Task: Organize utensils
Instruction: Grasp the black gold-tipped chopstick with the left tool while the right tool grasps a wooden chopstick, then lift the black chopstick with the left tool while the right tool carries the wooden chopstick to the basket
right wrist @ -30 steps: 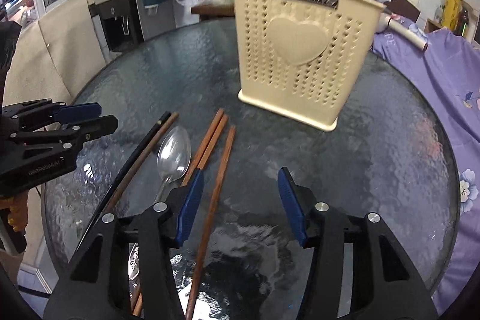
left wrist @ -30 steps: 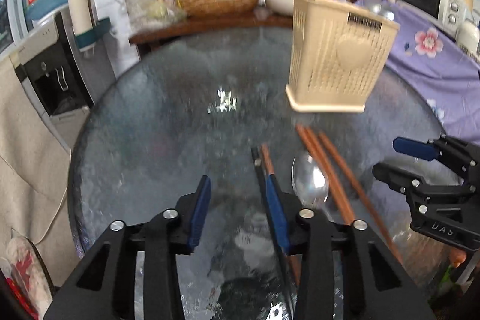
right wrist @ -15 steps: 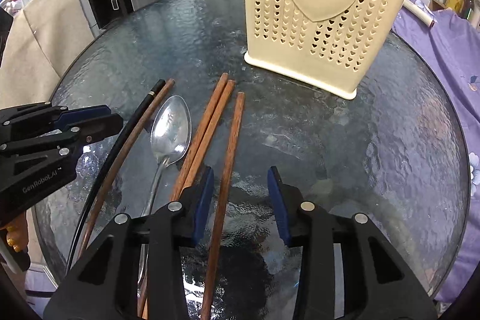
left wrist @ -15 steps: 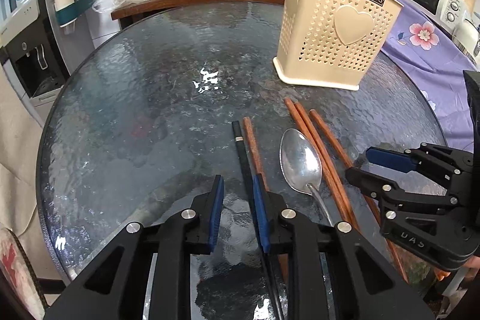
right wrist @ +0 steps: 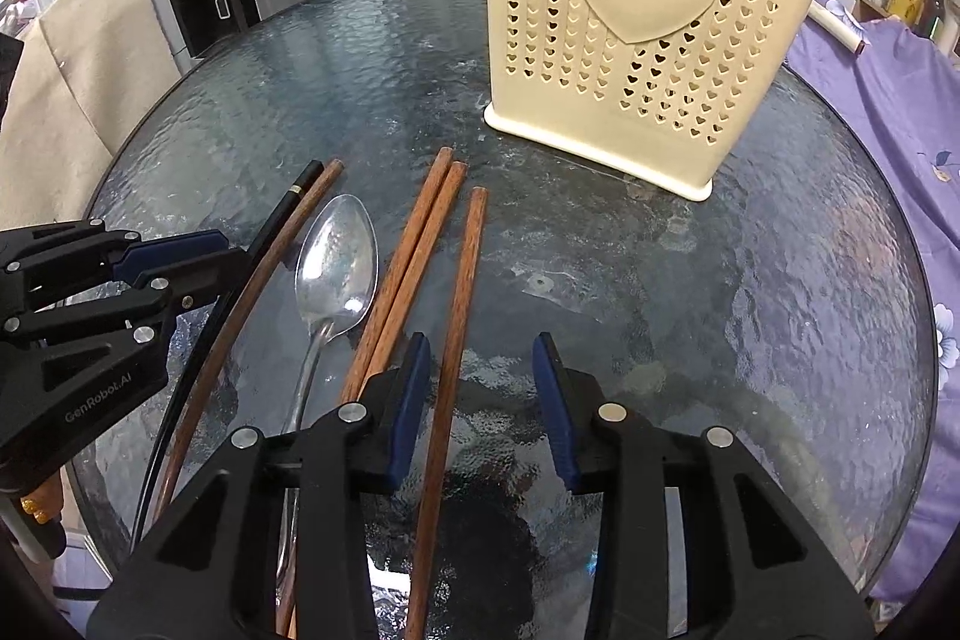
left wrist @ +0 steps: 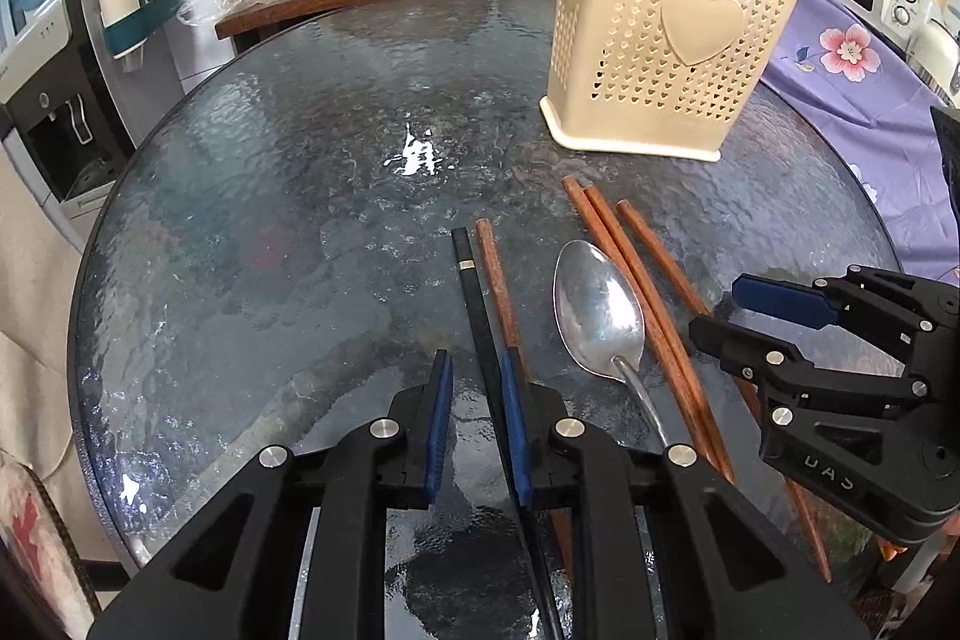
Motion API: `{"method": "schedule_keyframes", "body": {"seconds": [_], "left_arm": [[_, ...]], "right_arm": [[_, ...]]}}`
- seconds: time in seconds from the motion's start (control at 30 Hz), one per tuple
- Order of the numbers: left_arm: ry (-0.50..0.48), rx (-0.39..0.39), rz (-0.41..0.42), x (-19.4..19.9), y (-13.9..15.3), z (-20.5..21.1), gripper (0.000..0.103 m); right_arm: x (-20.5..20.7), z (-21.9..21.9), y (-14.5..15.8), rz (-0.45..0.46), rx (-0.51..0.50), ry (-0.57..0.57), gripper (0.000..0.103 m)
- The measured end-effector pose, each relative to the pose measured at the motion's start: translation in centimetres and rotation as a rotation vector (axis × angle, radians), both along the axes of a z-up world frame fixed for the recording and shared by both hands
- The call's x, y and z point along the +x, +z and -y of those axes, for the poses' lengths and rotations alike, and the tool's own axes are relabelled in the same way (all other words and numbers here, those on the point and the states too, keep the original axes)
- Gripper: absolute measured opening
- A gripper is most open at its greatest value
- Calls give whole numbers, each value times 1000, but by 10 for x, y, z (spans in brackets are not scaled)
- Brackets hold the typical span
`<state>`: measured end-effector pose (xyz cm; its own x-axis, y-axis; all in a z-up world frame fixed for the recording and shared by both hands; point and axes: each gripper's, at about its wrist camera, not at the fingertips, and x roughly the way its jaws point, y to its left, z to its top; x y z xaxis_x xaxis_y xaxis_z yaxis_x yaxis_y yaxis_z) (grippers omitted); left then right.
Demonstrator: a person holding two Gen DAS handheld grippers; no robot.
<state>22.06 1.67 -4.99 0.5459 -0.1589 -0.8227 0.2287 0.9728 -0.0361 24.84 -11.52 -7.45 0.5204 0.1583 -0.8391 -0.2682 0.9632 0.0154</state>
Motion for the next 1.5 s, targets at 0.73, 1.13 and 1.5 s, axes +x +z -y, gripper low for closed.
{"method": "schedule_keyframes", "body": {"seconds": [0.73,1.13,1.5], "left_arm": [[-22,66,-18,30,-4,12,14],[-8,59,-9,36,-4,13,9],[34,-2,28,32,8,6,7]], "right_arm": [[29,-10,1,-27,-4,-22,30],[43,-20,3,-21,-16,-30,9],[42,2,10,-7,117,-32,8]]}}
